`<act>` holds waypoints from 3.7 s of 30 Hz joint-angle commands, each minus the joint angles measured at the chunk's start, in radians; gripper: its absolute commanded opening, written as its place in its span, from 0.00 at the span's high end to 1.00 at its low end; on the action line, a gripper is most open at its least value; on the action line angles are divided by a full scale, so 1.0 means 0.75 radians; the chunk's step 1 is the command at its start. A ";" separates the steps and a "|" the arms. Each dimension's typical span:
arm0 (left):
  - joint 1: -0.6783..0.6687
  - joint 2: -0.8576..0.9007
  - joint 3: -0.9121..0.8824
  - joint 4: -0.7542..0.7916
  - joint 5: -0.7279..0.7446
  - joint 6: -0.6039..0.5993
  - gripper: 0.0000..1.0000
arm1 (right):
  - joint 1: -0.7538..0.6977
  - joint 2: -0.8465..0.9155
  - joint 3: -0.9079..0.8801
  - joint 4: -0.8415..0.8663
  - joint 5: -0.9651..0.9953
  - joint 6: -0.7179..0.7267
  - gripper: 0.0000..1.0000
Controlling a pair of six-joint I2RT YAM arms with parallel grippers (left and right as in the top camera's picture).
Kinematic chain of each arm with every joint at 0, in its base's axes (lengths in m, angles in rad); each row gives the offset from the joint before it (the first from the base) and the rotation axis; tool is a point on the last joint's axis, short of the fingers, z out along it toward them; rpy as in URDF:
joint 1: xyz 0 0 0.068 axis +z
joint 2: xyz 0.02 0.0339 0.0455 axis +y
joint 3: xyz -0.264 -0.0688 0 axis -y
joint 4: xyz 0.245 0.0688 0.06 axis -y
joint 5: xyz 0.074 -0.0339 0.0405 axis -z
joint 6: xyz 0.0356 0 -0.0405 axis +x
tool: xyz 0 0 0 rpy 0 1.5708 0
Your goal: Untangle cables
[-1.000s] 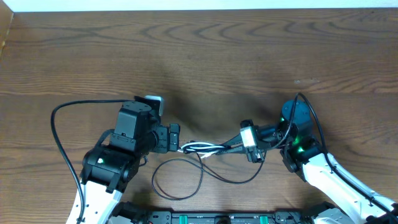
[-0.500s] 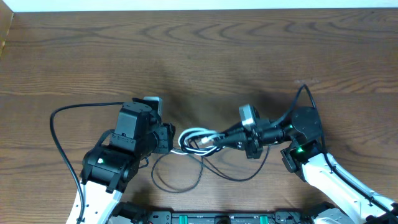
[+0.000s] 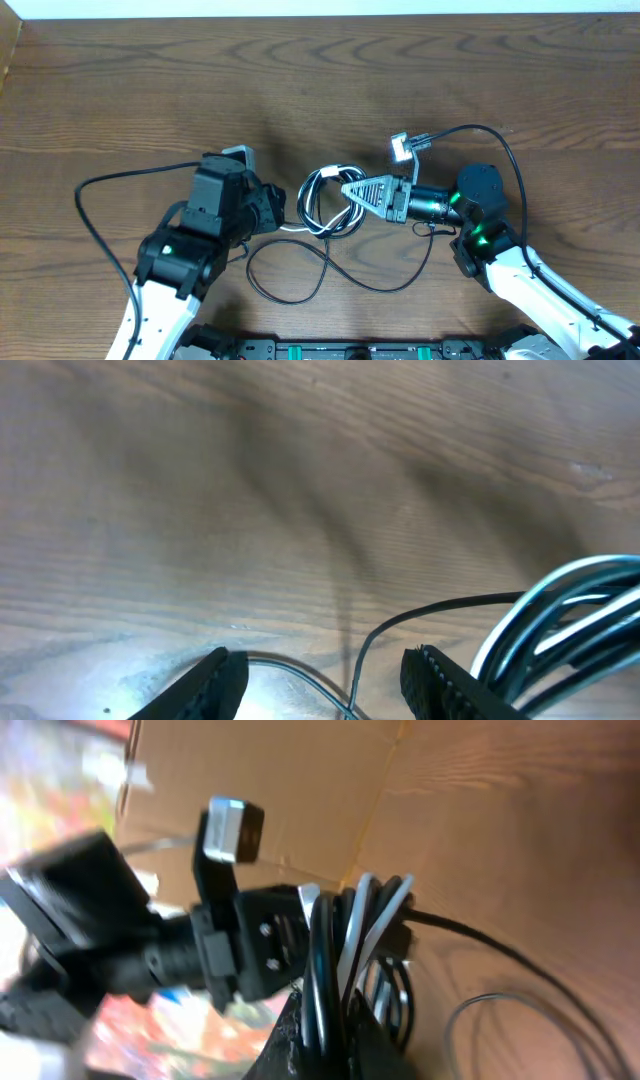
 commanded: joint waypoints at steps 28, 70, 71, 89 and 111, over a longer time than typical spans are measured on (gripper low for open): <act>-0.191 0.157 0.015 0.098 -0.259 -0.101 0.41 | -0.004 -0.002 0.005 -0.273 0.051 -0.432 0.99; -0.169 0.208 0.015 0.266 0.781 1.081 0.78 | -0.237 -0.002 0.005 -0.138 -0.882 -0.892 0.99; -0.163 0.208 0.015 0.232 0.781 1.099 0.85 | -0.248 -0.002 0.005 -0.138 -0.882 -0.892 0.99; -0.143 0.207 0.015 0.131 0.784 1.013 0.92 | -0.288 -0.002 0.005 -0.235 -0.434 -0.993 0.74; -0.143 0.419 0.015 0.196 0.574 0.755 0.92 | -0.288 -0.003 0.005 -0.462 -0.051 -1.118 0.69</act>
